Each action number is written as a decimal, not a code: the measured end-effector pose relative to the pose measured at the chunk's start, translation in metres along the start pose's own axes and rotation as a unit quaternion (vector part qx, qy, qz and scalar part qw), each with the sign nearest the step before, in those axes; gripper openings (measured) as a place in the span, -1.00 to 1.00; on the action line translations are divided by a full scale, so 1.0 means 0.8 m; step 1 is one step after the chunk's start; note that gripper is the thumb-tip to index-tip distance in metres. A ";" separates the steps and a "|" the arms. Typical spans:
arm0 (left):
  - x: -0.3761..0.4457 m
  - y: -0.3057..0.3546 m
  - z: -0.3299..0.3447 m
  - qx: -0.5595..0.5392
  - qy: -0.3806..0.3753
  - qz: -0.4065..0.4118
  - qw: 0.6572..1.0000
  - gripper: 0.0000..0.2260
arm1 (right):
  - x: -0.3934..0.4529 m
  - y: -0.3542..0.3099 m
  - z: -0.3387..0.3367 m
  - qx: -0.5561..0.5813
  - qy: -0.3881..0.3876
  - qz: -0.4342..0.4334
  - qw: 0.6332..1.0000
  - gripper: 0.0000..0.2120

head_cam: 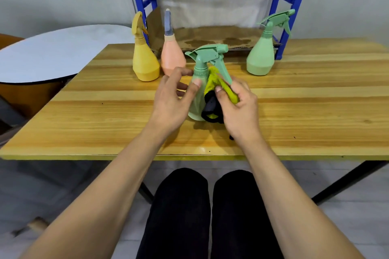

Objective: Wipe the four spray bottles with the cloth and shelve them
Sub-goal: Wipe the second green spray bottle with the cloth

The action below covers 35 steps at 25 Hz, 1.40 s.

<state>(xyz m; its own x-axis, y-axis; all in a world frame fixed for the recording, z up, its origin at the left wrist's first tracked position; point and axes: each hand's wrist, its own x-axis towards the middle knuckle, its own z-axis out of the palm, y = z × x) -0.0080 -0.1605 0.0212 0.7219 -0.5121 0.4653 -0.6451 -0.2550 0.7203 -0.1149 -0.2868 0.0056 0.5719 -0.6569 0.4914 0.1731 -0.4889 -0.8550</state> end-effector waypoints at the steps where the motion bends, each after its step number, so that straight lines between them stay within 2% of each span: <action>1: 0.001 0.000 -0.004 0.008 -0.014 -0.006 1.000 -0.68 | -0.004 0.005 -0.002 -0.007 -0.001 0.013 1.000 -0.73; 4: 0.007 0.001 -0.012 0.037 -0.063 -0.002 0.997 -0.55 | -0.014 0.020 -0.006 -0.063 -0.010 0.044 0.997 -0.71; 6: 0.010 0.003 -0.015 0.047 -0.060 0.000 0.997 -0.54 | -0.016 0.019 -0.006 -0.124 -0.014 0.033 0.992 -0.69; 9: 0.010 -0.002 -0.020 0.015 -0.065 -0.018 0.998 -0.52 | -0.010 0.010 -0.007 -0.202 -0.042 0.012 0.978 -0.61; 12: 0.009 -0.004 -0.024 -0.019 -0.091 -0.049 0.994 -0.49 | -0.006 -0.001 -0.003 -0.256 -0.043 0.036 0.965 -0.54; 14: 0.010 -0.005 -0.027 0.012 -0.130 -0.034 0.991 -0.40 | 0.002 0.002 0.002 -0.288 -0.047 0.034 0.956 -0.55; 16: 0.010 -0.009 -0.037 0.021 -0.203 -0.020 0.979 -0.28 | 0.010 0.006 0.001 -0.307 -0.091 0.036 0.947 -0.53; 18: 0.010 -0.012 -0.045 0.013 -0.236 -0.021 0.972 -0.24 | 0.015 0.007 -0.001 -0.299 -0.136 0.035 0.944 -0.52; 20: 0.006 -0.012 -0.041 0.021 -0.203 -0.011 0.979 -0.26 | 0.015 0.003 -0.004 -0.303 -0.147 0.019 0.941 -0.54; 22: -0.001 -0.009 -0.025 0.045 -0.134 -0.006 0.990 -0.28 | 0.008 0.000 -0.006 -0.310 -0.133 0.010 0.941 -0.57; 25: -0.005 -0.002 -0.001 0.082 -0.036 -0.046 0.995 -0.24 | -0.010 -0.001 -0.010 -0.300 -0.115 0.010 0.947 -0.62; 28: -0.007 0.016 0.020 0.173 0.026 -0.094 0.980 -0.18 | -0.024 0.002 -0.009 -0.289 -0.098 -0.003 0.952 -0.66; 30: -0.012 0.025 0.025 0.229 0.031 -0.110 0.967 -0.17 | -0.023 0.004 -0.008 -0.286 -0.086 -0.005 0.954 -0.67; 32: -0.008 0.022 0.005 0.194 0.003 -0.122 0.974 -0.25 | -0.021 0.005 -0.007 -0.282 -0.087 -0.003 0.955 -0.66; 33: 0.000 0.013 -0.013 0.148 -0.037 -0.127 0.980 -0.30 | -0.020 0.006 -0.006 -0.280 -0.090 -0.003 0.956 -0.66; 35: 0.016 -0.004 -0.048 0.033 -0.180 -0.124 0.975 -0.33 | -0.020 0.008 -0.006 -0.276 -0.095 -0.004 0.957 -0.67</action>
<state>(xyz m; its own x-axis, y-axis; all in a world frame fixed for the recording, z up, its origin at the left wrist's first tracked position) 0.0129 -0.1351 0.0449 0.7305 -0.6802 0.0616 -0.4858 -0.4540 0.7469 -0.1269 -0.2826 -0.0066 0.7168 -0.5608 0.4144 -0.2406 -0.7568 -0.6078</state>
